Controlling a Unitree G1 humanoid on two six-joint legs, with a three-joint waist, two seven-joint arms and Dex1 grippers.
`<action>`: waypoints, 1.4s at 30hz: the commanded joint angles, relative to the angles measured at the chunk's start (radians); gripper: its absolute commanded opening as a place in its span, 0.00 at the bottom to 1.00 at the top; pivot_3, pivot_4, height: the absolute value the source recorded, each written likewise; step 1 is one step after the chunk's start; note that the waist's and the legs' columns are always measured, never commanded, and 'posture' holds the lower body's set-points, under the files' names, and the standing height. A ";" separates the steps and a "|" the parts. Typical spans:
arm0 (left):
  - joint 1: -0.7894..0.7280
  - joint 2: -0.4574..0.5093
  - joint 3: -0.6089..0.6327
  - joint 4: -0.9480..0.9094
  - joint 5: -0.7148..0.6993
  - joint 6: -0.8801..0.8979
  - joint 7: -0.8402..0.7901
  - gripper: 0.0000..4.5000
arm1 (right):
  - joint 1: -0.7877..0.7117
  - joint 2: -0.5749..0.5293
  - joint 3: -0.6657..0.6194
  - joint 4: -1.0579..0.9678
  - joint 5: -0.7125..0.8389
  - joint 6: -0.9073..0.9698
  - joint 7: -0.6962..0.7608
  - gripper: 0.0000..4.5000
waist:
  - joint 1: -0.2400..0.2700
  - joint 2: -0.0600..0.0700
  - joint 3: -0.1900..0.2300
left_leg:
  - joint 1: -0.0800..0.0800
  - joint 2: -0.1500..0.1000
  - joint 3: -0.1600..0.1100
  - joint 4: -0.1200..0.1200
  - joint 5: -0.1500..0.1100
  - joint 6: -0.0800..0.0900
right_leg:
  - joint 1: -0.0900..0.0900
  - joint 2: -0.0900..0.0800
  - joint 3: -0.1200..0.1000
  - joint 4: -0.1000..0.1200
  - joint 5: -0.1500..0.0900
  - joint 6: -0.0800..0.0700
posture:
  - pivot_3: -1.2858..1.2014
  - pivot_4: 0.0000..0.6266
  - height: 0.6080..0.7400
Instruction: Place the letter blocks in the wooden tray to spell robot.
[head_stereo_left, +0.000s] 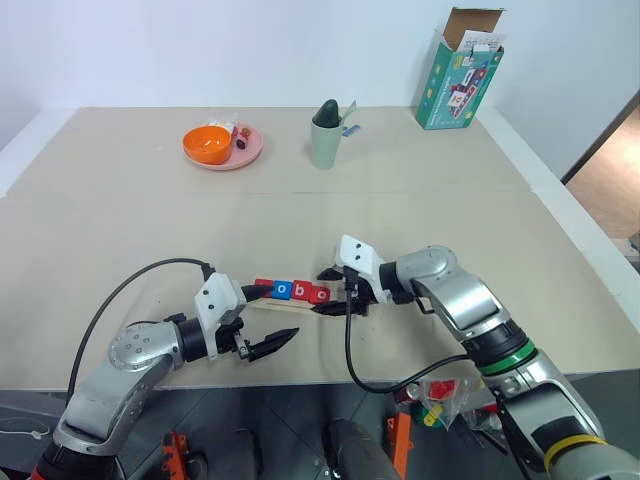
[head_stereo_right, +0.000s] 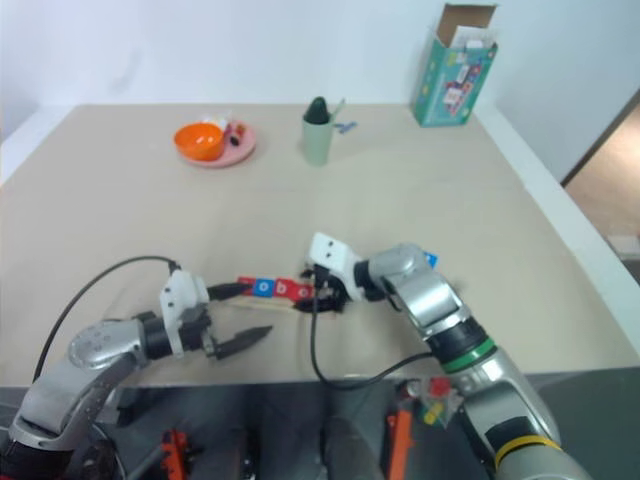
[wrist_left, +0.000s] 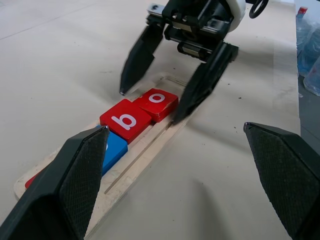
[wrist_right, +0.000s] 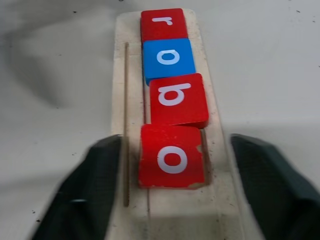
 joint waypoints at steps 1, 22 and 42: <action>-0.012 0.006 0.001 -0.023 0.001 -0.003 -0.004 1.00 | -0.022 -0.009 -0.050 -0.036 0.018 0.009 -0.006 1.00 | 0.000 0.000 0.000 | 0.000 0.000 0.000 0.000 0.000 0.000 | 0.000 0.000 0.000 0.000 0.000 0.000 | 0.52 0.24 1.00; -0.112 0.066 -0.056 -0.076 -0.096 0.074 -0.152 1.00 | 0.145 0.100 -0.648 -0.239 -0.086 0.305 -0.876 1.00 | -0.003 0.000 0.000 | -0.001 -0.001 0.001 -0.001 0.000 0.000 | -0.002 0.000 0.002 0.000 0.001 0.001 | 0.52 0.24 1.00; -0.129 0.042 -0.071 -0.060 -0.070 0.044 -0.134 1.00 | 0.283 0.345 -0.617 -0.321 -0.132 0.349 -1.160 1.00 | -0.003 0.000 -0.001 | -0.001 0.000 0.000 -0.001 0.001 -0.001 | -0.002 0.001 0.003 0.000 -0.001 -0.002 | 0.52 0.24 1.00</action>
